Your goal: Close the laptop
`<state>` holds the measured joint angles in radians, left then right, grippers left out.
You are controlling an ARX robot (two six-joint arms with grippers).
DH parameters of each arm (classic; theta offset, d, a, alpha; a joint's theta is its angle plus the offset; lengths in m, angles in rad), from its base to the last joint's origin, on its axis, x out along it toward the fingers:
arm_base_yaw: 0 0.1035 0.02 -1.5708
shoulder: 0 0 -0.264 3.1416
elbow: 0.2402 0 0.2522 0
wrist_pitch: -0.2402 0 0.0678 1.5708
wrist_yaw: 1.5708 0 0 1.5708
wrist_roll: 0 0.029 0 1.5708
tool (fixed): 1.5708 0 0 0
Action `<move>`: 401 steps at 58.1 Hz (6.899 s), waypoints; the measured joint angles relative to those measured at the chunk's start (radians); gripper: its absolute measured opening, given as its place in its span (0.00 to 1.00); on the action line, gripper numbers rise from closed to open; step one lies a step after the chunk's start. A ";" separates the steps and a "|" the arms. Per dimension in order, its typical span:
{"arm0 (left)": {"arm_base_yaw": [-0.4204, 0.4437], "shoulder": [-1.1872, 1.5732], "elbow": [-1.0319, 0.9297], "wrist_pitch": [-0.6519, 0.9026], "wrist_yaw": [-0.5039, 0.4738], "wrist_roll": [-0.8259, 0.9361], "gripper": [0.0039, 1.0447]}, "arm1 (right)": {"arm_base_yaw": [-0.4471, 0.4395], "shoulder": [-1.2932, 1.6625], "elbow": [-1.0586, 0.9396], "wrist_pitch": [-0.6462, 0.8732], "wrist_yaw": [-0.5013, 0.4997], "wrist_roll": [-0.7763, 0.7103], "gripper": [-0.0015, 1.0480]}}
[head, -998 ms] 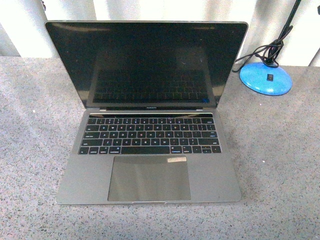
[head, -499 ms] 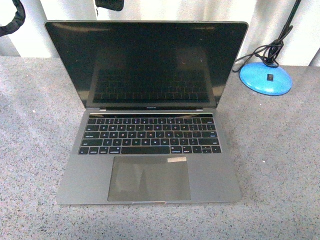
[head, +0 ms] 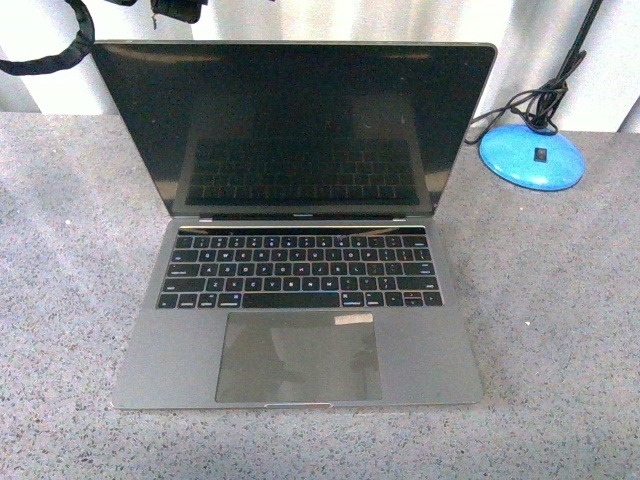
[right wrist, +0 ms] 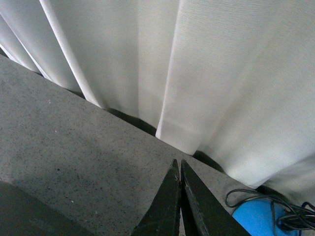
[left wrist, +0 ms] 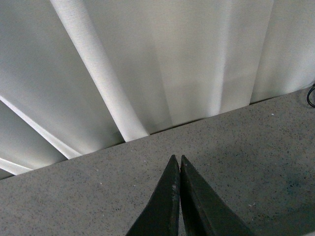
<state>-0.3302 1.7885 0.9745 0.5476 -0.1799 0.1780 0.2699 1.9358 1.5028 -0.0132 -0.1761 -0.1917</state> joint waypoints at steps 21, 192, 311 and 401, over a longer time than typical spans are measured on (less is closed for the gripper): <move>0.001 0.013 0.002 -0.012 -0.010 -0.004 0.03 | 0.063 -0.006 -0.108 0.059 0.025 0.072 0.01; -0.017 0.000 -0.045 -0.192 -0.072 -0.073 0.03 | 0.075 -0.152 -0.586 0.338 0.024 0.325 0.01; -0.035 0.014 -0.185 -0.213 -0.082 -0.101 0.03 | 0.127 -0.129 -0.811 0.510 0.066 0.443 0.01; -0.066 0.130 -0.291 -0.109 -0.072 -0.243 0.03 | 0.102 -0.078 -0.913 0.550 0.074 0.414 0.01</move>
<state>-0.3958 1.9190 0.6838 0.4385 -0.2520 -0.0654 0.3717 1.8576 0.5900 0.5365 -0.1020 0.2218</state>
